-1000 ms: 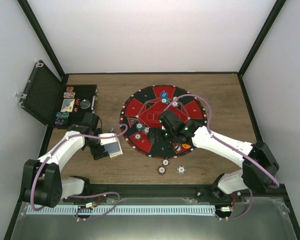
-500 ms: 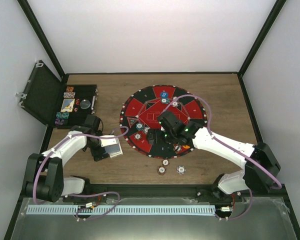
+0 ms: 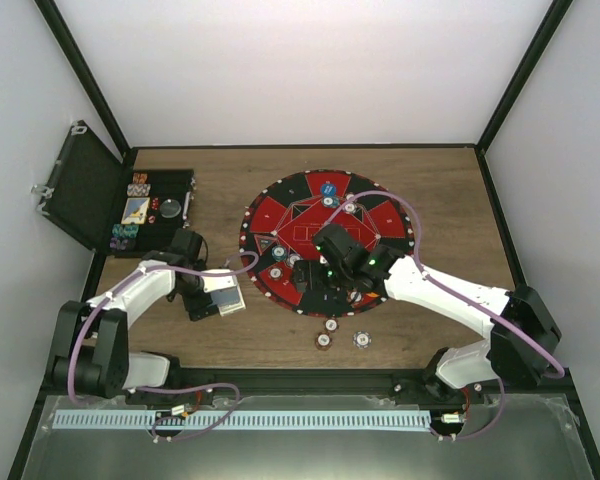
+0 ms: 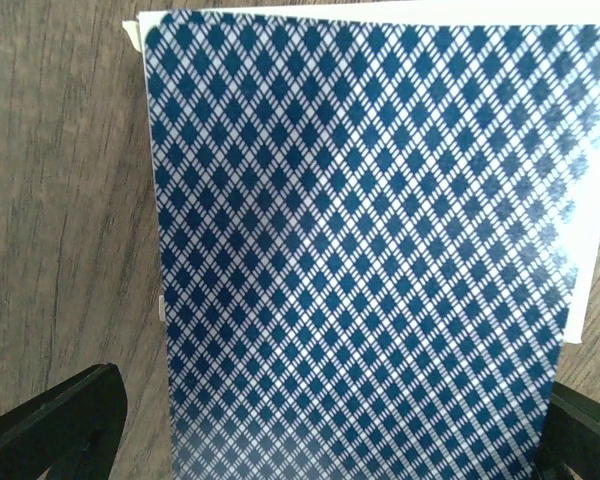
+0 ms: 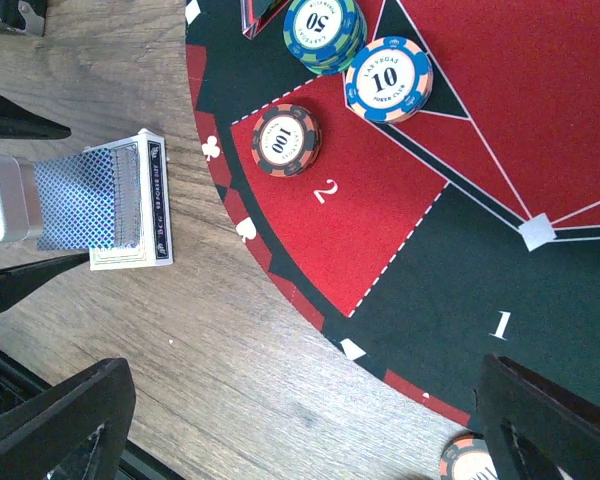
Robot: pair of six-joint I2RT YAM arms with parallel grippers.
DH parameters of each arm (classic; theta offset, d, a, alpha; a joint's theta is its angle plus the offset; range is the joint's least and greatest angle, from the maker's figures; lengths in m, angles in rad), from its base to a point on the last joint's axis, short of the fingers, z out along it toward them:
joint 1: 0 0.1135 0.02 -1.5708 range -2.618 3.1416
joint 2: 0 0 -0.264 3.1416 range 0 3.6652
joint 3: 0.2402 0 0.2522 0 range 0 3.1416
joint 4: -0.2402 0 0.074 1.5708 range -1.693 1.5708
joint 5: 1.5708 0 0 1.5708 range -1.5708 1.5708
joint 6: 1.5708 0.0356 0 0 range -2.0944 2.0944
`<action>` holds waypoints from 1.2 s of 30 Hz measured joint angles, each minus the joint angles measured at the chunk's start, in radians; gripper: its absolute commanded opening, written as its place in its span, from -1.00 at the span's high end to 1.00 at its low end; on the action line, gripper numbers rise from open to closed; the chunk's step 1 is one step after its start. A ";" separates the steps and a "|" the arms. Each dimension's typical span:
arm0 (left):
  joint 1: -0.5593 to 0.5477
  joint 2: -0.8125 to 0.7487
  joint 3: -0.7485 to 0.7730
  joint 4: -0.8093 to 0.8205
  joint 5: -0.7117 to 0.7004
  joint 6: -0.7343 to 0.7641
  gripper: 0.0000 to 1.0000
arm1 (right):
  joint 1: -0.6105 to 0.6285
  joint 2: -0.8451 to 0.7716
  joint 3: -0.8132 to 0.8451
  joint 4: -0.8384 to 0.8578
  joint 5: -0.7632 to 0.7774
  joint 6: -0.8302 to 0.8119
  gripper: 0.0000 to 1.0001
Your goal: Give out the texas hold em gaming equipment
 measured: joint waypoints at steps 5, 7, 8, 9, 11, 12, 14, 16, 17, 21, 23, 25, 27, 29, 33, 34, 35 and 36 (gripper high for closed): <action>0.000 0.021 -0.005 0.016 -0.006 0.001 -1.00 | 0.002 0.000 -0.001 0.002 -0.007 0.003 -0.86; 0.000 0.032 -0.008 0.019 -0.006 0.001 -1.00 | 0.002 -0.002 -0.007 0.008 -0.011 0.005 -0.84; 0.000 0.034 -0.008 0.020 -0.005 0.001 -1.00 | 0.002 -0.003 -0.012 0.009 -0.014 0.006 -0.83; 0.000 0.034 -0.008 0.020 -0.005 0.001 -1.00 | 0.002 -0.003 -0.017 0.008 -0.017 0.006 -0.81; 0.000 0.034 -0.008 0.020 -0.004 0.001 -1.00 | 0.002 -0.004 -0.026 0.012 -0.024 0.006 -0.79; 0.000 0.034 -0.008 0.020 -0.004 0.002 -1.00 | 0.002 -0.004 -0.029 0.011 -0.028 0.007 -0.78; 0.000 0.034 -0.008 0.020 -0.004 0.005 -1.00 | 0.002 -0.004 -0.032 0.011 -0.034 0.006 -0.77; 0.000 0.033 -0.008 0.020 -0.004 0.008 -0.99 | 0.002 -0.004 -0.032 0.013 -0.039 0.007 -0.76; 0.000 0.032 -0.008 0.021 -0.005 0.009 -0.95 | 0.002 -0.004 -0.032 0.013 -0.041 0.006 -0.76; 0.000 0.032 -0.008 0.021 -0.005 0.013 -0.84 | 0.002 -0.004 -0.033 0.021 -0.053 0.006 -0.76; 0.000 0.032 -0.008 0.021 -0.005 0.016 -0.74 | 0.002 -0.004 -0.036 0.026 -0.056 0.006 -0.76; 0.000 0.032 -0.008 0.021 -0.004 0.023 -0.64 | 0.002 -0.004 -0.043 0.031 -0.060 0.006 -0.76; 0.000 0.031 -0.008 0.022 -0.004 0.031 -0.53 | 0.002 -0.004 -0.048 0.032 -0.064 0.006 -0.76; 0.000 0.029 -0.008 0.024 -0.003 0.032 -0.46 | 0.002 -0.004 -0.051 0.035 -0.068 0.006 -0.76; -0.001 0.022 -0.008 0.026 0.000 0.037 -0.28 | 0.002 -0.004 -0.059 0.043 -0.080 0.006 -0.76; -0.001 0.018 -0.008 0.026 0.002 0.037 -0.24 | 0.002 -0.004 -0.060 0.043 -0.083 0.006 -0.76; -0.001 0.011 -0.008 0.027 0.003 0.038 -0.23 | 0.002 -0.004 -0.060 0.046 -0.085 0.006 -0.76; -0.001 0.005 -0.008 0.027 0.004 0.039 -0.21 | 0.002 -0.003 -0.060 0.051 -0.088 0.006 -0.76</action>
